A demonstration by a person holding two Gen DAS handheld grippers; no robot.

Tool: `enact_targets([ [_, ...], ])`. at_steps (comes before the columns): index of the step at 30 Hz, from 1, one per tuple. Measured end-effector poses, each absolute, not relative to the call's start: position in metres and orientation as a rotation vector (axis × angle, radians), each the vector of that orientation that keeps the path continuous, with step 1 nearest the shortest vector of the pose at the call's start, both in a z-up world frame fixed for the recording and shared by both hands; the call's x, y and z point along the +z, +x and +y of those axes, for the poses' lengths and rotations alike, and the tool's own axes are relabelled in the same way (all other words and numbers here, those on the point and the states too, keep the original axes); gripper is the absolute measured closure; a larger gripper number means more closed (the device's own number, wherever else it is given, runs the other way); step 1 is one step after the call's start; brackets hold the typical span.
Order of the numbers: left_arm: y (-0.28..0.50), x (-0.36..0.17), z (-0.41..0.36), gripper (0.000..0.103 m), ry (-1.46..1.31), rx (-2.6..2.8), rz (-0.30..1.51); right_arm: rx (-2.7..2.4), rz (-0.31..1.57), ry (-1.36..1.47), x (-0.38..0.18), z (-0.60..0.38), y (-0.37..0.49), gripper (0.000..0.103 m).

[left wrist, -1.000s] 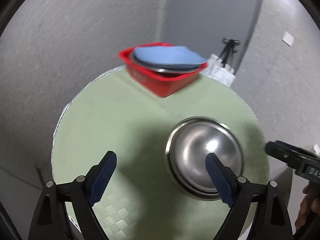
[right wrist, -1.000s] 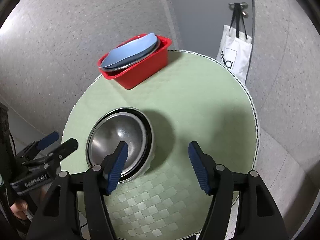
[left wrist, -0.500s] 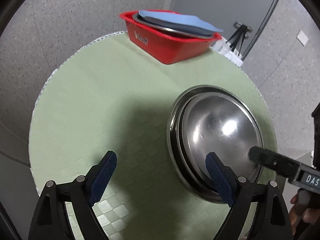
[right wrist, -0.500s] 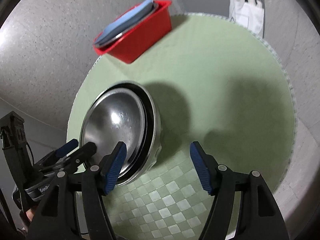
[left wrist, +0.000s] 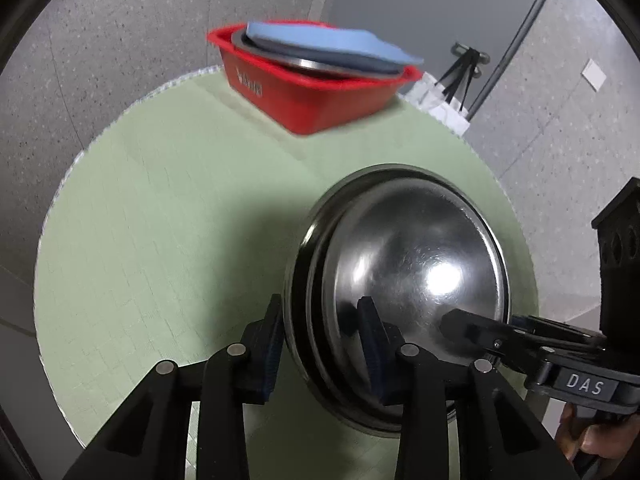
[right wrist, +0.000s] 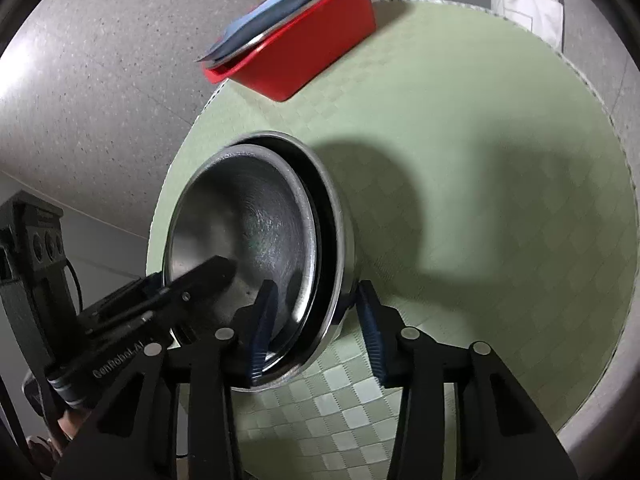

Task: Organize plates and bowls
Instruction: 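Lift the nested steel bowls with the left gripper and place them on the blue plate in the basin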

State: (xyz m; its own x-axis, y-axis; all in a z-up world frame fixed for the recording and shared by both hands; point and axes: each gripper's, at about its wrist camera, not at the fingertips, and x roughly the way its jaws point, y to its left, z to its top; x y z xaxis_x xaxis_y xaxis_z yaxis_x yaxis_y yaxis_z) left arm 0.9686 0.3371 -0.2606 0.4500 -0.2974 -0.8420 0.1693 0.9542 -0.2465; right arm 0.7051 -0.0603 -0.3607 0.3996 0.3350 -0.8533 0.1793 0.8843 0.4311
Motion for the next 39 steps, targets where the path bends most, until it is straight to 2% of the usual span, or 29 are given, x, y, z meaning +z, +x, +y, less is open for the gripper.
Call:
enact_targets([
  [3, 0.974, -0.243, 0.342, 0.073, -0.155, -0.285, 1.02, 0.119, 1.143, 0.501, -0.346, -0.066, 0.712, 0.072],
  [11, 1.001, -0.198, 0.35, 0.073, -0.175, -0.272, 0.918, 0.154, 1.065, 0.453, -0.297, -0.076, 0.755, 0.073],
  [21, 1.096, -0.151, 0.357, 0.071, -0.215, -0.229, 0.839, 0.191, 0.973, 0.405, -0.249, -0.087, 0.86, 0.073],
  [26, 1.161, -0.165, 0.353, 0.071, -0.225, -0.213, 0.867, 0.179, 0.983, 0.393, -0.252, -0.093, 0.911, 0.073],
  [30, 1.203, -0.196, 0.35, 0.071, -0.223, -0.195, 0.947, 0.153, 1.037, 0.391, -0.272, -0.099, 0.942, 0.073],
  [39, 1.243, -0.233, 0.34, 0.071, -0.224, -0.167, 1.046, 0.127, 1.111, 0.39, -0.309, -0.107, 0.969, 0.073],
])
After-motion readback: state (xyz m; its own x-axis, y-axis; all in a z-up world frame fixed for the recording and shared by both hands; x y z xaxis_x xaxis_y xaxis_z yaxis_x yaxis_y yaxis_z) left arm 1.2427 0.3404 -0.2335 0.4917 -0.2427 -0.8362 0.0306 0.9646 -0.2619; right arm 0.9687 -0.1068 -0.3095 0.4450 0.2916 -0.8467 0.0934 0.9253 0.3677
